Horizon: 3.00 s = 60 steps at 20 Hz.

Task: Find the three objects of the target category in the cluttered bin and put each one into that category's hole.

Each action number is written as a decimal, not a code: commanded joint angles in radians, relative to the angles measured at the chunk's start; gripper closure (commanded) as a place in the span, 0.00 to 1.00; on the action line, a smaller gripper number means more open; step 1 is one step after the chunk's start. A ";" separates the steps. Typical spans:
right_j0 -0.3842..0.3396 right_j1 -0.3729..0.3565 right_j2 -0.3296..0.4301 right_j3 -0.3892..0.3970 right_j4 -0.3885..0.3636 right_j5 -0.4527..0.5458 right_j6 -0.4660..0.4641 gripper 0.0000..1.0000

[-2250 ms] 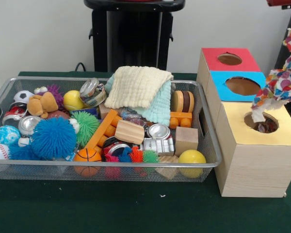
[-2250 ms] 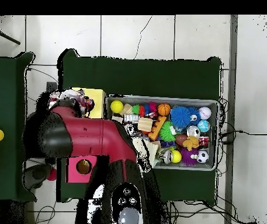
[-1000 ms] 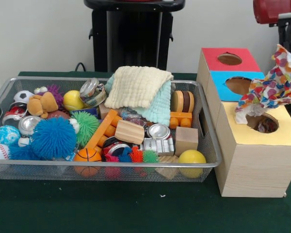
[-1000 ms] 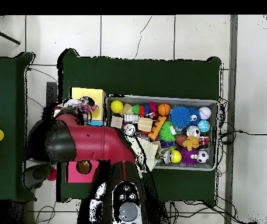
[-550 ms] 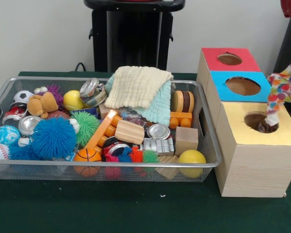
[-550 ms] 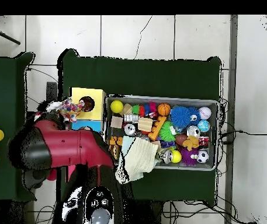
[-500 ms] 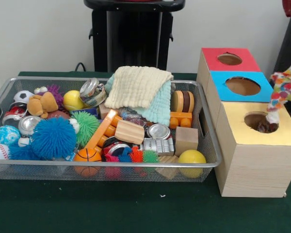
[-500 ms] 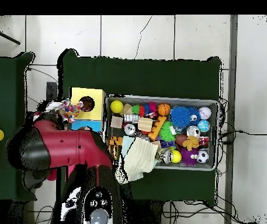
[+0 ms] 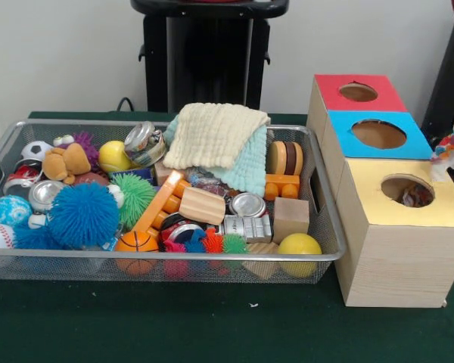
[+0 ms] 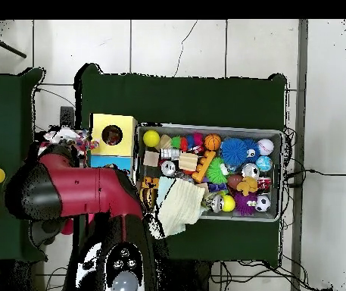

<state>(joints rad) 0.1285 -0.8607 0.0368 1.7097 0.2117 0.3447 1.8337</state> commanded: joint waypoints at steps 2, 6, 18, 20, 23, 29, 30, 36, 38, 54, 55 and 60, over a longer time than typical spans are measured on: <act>-0.095 0.055 0.061 0.077 0.005 -0.016 0.126 1.00; -0.121 0.053 0.085 0.089 -0.010 -0.030 0.109 1.00; -0.149 0.034 0.109 0.081 -0.023 0.011 0.087 1.00; -0.151 0.029 0.113 0.083 -0.026 0.015 0.080 1.00; -0.141 0.026 0.100 0.065 -0.034 0.040 0.077 1.00; -0.130 0.017 0.081 0.028 -0.034 0.108 0.076 1.00; -0.128 0.013 0.078 0.022 -0.035 0.123 0.073 1.00; -0.149 -0.002 0.089 0.024 -0.039 0.145 0.048 1.00; -0.168 0.006 0.105 0.040 -0.046 0.114 0.029 1.00; -0.183 -0.018 0.101 0.008 -0.075 0.214 -0.013 1.00; -0.190 -0.017 0.109 0.010 -0.080 0.210 -0.028 1.00; -0.183 -0.015 0.102 -0.031 -0.090 0.262 -0.031 1.00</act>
<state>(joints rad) -0.0218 -0.8943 0.0674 1.7012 0.1924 0.4765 1.8337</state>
